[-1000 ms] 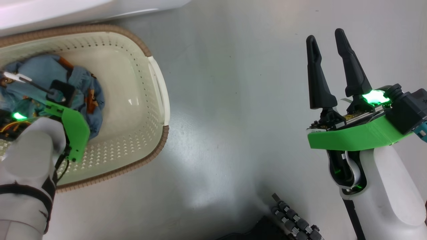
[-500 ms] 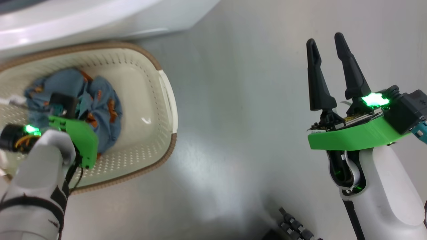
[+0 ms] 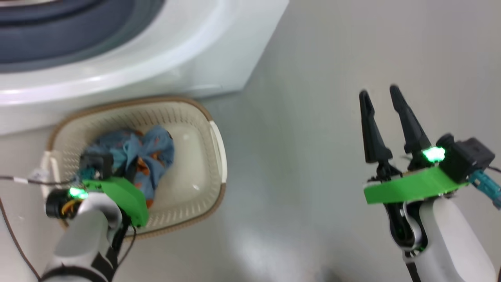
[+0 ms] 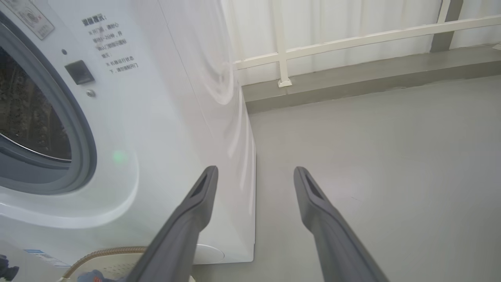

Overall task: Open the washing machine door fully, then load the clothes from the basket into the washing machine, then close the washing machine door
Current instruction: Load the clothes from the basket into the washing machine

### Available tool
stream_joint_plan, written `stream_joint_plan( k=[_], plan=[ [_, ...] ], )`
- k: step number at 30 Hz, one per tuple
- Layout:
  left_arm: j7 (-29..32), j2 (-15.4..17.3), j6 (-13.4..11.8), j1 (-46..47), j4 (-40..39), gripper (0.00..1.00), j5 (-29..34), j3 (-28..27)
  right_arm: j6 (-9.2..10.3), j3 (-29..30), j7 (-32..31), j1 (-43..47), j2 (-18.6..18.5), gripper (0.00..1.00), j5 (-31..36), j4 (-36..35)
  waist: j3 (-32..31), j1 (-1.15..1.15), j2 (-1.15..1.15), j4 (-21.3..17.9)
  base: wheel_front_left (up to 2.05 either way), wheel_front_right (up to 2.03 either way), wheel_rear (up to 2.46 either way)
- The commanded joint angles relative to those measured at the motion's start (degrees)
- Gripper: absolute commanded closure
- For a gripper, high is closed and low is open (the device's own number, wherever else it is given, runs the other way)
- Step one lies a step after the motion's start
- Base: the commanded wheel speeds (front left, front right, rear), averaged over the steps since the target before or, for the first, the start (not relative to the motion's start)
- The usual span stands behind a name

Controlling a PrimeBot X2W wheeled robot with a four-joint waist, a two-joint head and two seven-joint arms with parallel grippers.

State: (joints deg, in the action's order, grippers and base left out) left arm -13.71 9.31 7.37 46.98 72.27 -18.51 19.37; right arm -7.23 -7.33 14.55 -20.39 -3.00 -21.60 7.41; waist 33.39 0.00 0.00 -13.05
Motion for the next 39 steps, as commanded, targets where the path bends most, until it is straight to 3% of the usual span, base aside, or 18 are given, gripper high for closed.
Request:
stream_joint_plan(
  k=[1,15,29,39],
  plan=[
    [-0.87,1.29,0.11,-2.25,-1.06,1.0,-0.73,-0.84,-0.25,-0.87,0.45,2.14,-0.61,0.0,0.13,-0.93,-6.52,0.0,0.0,2.63,0.0,0.0,0.0],
    [-1.28,2.4,0.12,-13.35,-18.99,1.0,-4.85,-0.99,-0.25,0.83,0.45,10.17,-3.41,0.0,-0.04,0.63,-18.05,0.0,0.0,7.03,0.0,0.0,0.0],
    [-1.29,2.1,0.05,-22.57,-34.51,1.0,-2.07,-9.43,-0.25,2.09,0.45,14.95,-4.72,0.0,-0.24,0.65,-23.34,0.0,0.0,9.26,0.0,0.0,0.0],
    [-1.29,-0.3,-1.34,-33.63,-47.61,1.0,2.38,-17.49,-0.25,3.35,0.45,17.67,-5.03,0.0,-0.19,0.42,-25.94,0.0,0.0,9.98,0.0,0.0,0.0]
  ],
)
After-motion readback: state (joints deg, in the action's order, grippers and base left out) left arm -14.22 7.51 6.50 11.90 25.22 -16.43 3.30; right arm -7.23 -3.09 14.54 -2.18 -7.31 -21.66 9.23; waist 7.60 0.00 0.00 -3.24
